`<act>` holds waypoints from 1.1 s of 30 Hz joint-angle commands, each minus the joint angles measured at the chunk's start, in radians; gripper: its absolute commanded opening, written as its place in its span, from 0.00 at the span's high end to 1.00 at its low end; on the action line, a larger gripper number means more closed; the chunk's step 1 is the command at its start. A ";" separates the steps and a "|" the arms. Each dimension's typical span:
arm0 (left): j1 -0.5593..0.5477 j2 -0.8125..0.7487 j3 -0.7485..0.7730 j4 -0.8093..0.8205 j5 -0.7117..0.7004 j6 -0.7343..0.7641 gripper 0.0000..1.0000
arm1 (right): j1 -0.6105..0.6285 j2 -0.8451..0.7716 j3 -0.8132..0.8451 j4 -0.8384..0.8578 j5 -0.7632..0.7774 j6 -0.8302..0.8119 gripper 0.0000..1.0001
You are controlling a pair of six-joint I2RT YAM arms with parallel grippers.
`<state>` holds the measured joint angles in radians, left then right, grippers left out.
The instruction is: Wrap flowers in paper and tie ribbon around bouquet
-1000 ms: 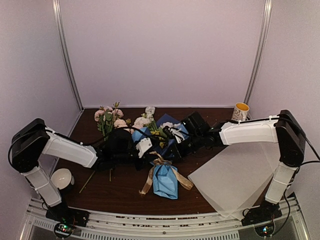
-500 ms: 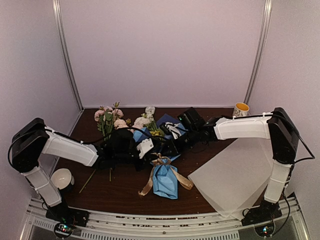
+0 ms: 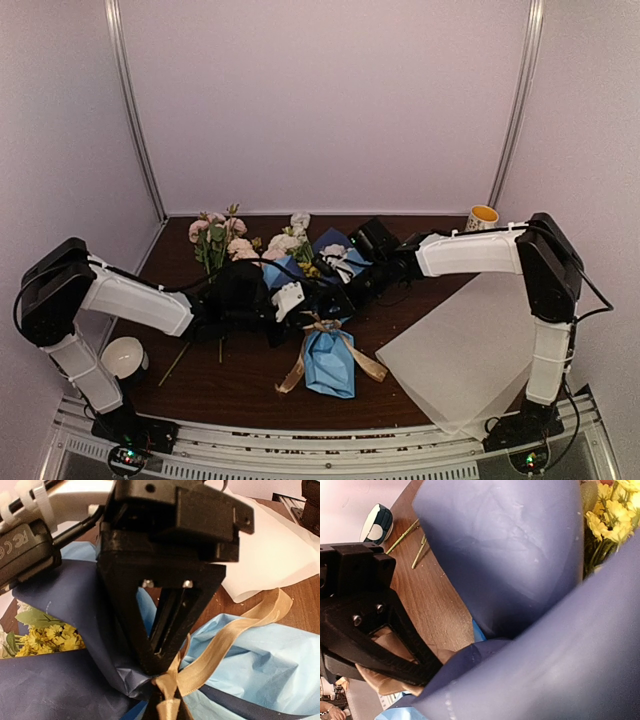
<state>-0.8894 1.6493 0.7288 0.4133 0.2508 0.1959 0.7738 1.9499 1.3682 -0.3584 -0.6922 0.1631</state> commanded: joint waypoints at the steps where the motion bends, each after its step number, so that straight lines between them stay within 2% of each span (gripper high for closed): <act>1: -0.006 -0.031 -0.005 0.033 0.052 -0.001 1.00 | 0.000 0.020 0.000 0.025 0.004 0.010 0.84; 6: -0.006 -0.037 -0.007 0.028 0.066 0.001 1.00 | -0.010 0.020 0.012 0.055 0.018 0.053 0.81; 10: -0.006 -0.036 -0.014 0.046 0.048 -0.006 1.00 | -0.022 0.004 0.003 0.097 -0.043 0.070 0.81; 15: -0.006 -0.038 -0.018 0.053 0.030 -0.003 1.00 | -0.031 -0.005 0.007 0.072 -0.052 0.053 0.80; 24: -0.006 -0.047 -0.016 0.040 0.042 0.008 1.00 | -0.045 -0.013 0.041 0.031 -0.067 0.038 0.71; 33: -0.006 -0.052 -0.022 0.020 0.061 0.042 1.00 | -0.051 -0.015 0.050 0.030 -0.079 0.046 0.69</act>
<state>-0.8906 1.6272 0.7189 0.4160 0.2890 0.2054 0.7326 1.9598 1.3849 -0.3248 -0.7605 0.2092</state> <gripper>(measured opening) 0.017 0.302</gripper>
